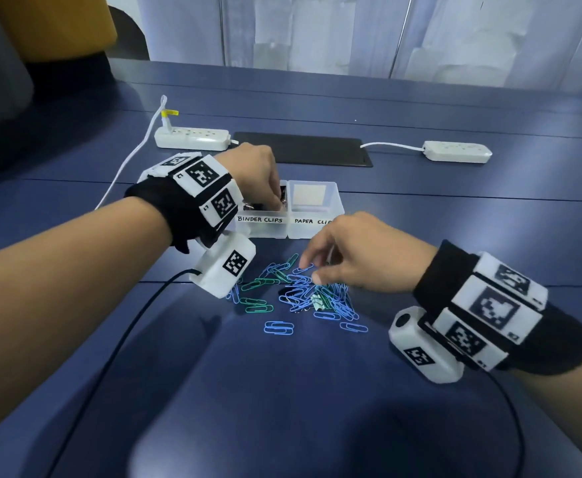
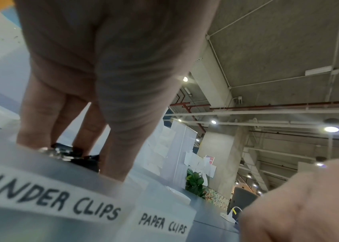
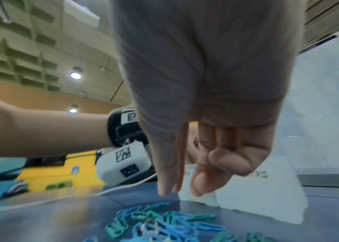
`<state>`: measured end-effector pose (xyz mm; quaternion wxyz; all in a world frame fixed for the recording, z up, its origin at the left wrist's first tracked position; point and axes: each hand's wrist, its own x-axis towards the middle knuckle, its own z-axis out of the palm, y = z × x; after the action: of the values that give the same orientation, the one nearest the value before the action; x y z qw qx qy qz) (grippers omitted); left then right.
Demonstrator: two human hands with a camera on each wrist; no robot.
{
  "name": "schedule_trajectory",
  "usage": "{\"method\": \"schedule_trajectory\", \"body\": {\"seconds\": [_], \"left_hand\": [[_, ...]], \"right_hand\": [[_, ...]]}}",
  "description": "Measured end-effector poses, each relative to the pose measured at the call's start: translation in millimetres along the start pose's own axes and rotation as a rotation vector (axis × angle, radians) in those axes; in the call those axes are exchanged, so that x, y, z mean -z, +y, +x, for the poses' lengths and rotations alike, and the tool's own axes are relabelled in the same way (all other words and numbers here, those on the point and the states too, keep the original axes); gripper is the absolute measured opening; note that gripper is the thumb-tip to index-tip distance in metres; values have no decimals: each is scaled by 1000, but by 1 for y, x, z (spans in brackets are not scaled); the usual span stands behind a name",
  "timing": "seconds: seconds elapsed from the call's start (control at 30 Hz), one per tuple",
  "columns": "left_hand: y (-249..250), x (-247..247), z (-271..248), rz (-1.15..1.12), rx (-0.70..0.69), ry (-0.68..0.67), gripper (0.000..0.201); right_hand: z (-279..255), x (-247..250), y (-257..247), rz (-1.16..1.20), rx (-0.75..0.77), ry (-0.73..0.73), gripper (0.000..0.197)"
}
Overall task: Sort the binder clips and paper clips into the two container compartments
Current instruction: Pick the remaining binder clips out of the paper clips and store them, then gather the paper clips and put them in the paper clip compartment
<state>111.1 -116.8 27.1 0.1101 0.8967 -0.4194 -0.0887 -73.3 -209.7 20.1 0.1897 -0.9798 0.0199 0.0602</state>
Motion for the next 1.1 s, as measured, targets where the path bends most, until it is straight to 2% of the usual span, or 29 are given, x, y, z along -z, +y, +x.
{"method": "schedule_trajectory", "body": {"seconds": [0.1,0.3,0.4,0.53,0.6,0.7,0.73,1.1], "left_hand": [[-2,-1,-7,-31,-18,62,18],[-3,-7,-20,-26,-73,214,19],[-2,-6,-26,-2,-90,277,23],[9,-8,-58,8,-153,420,17],[19,-17,-80,52,-173,324,11],[26,-33,-103,97,-168,9,14],[25,-38,-105,99,-169,-53,16],[29,-54,-101,92,-153,-87,19]], "right_hand": [[8,-11,-9,-77,35,-67,17],[1,-15,-9,-118,30,-96,8],[-7,-12,-6,-131,21,-25,12],[-20,-9,-10,-75,24,-111,19],[-23,-15,-13,-76,0,-134,21],[-22,-23,-15,-97,-14,-115,10],[-22,-23,-15,-100,-18,-103,6],[-28,-10,-6,-67,-73,94,6]]}}
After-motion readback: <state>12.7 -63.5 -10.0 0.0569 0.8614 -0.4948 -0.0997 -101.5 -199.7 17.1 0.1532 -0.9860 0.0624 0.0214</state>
